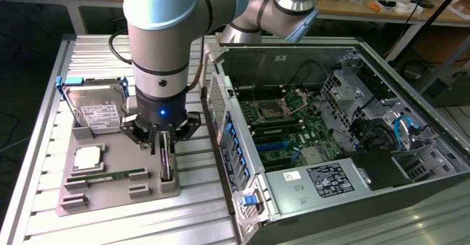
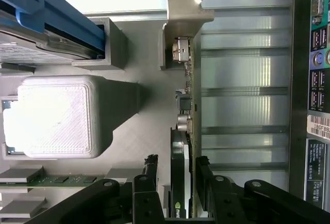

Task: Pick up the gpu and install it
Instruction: 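Pick up the gpu and move the gpu toward the slot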

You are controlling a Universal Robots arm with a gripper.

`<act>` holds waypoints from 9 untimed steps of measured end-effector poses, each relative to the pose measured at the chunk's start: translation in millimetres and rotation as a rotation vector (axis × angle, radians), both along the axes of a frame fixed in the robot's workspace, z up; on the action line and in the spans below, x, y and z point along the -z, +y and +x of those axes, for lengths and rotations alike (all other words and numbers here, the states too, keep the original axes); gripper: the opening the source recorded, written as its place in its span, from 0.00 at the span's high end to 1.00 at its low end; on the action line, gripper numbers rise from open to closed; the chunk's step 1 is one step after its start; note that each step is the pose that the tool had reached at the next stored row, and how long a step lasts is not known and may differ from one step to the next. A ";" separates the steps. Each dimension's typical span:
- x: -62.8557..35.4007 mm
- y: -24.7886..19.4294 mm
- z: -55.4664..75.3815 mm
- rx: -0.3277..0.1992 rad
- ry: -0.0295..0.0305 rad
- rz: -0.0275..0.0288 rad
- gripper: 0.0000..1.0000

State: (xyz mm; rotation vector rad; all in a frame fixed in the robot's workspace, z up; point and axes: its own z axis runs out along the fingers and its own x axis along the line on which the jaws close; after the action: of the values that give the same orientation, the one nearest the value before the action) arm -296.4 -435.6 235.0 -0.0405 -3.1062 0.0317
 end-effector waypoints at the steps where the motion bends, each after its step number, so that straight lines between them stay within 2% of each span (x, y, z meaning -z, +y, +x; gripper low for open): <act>1: 0.0 0.0 0.0 0.000 0.0000 0.0000 0.58; 6: -0.6 0.0 0.0 0.000 0.0003 -0.0003 0.58; 9: -4.7 0.0 0.0 0.000 0.0000 -0.0001 0.58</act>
State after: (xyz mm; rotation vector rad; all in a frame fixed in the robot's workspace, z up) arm -296.4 -435.6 239.7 -0.0405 -3.1062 0.0318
